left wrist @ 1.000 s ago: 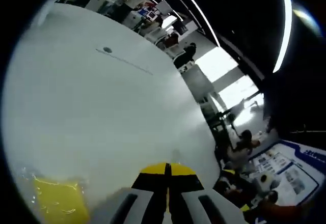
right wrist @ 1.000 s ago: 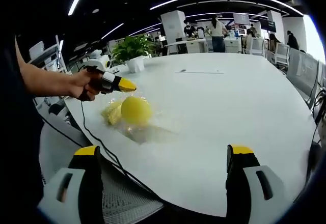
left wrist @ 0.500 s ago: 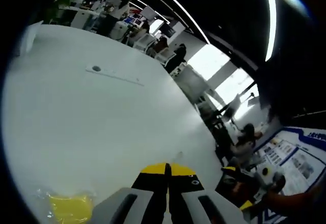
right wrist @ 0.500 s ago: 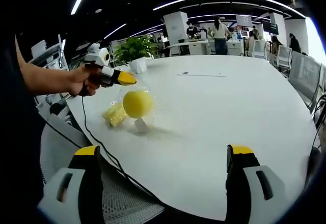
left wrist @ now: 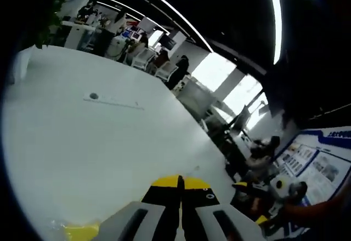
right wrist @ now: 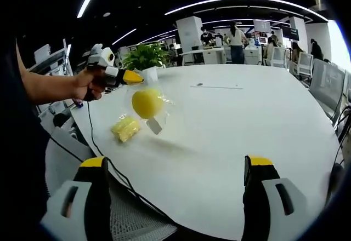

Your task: Compare the silicone blocks by pressing each to a similar depth, holding the contact briefly, and releasing to observe deformation and rebound differences across the visible hardness samples.

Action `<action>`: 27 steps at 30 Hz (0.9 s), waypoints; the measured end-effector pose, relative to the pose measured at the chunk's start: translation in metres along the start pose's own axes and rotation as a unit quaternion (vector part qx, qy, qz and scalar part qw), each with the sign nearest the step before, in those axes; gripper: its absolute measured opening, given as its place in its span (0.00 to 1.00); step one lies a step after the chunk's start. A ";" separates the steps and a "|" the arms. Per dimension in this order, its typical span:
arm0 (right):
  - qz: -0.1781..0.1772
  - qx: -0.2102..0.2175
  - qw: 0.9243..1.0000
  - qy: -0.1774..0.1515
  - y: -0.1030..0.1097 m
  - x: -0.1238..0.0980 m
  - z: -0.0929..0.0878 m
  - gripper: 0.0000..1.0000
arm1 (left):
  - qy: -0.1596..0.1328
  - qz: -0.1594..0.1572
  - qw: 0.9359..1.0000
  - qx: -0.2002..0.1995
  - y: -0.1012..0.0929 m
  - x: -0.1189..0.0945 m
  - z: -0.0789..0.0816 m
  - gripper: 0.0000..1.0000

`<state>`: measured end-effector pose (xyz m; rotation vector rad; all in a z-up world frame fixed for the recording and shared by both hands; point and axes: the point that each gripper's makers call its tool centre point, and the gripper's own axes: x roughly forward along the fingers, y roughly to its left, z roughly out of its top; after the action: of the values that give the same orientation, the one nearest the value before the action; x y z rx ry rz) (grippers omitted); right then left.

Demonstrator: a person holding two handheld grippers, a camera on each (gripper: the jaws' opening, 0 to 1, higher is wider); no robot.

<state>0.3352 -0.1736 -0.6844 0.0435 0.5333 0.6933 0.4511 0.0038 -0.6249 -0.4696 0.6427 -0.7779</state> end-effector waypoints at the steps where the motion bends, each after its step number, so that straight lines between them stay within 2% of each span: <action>1: 0.000 -0.001 1.000 -0.001 0.000 0.000 0.001 0.96 | -0.002 -0.004 1.000 0.004 -0.004 -0.001 0.003 0.00; 5: -0.001 -0.003 1.000 -0.010 -0.001 -0.002 0.010 0.96 | -0.018 -0.019 0.999 0.019 -0.018 -0.009 0.020 0.00; 15: -0.007 0.007 0.998 -0.060 -0.005 -0.010 0.049 0.96 | -0.051 -0.059 0.996 0.046 -0.063 -0.032 0.061 0.00; 23: 0.008 -0.005 0.997 -0.072 0.001 -0.011 0.063 0.96 | -0.063 -0.061 0.994 0.059 -0.081 -0.049 0.075 0.00; 27: 0.019 -0.016 0.996 -0.081 0.008 -0.013 0.076 0.96 | -0.067 -0.062 0.994 0.057 -0.085 -0.055 0.078 0.00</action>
<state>0.3593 -0.1652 -0.6112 0.0802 0.3668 0.7287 0.4330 0.0047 -0.4980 -0.4559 0.4442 -0.8866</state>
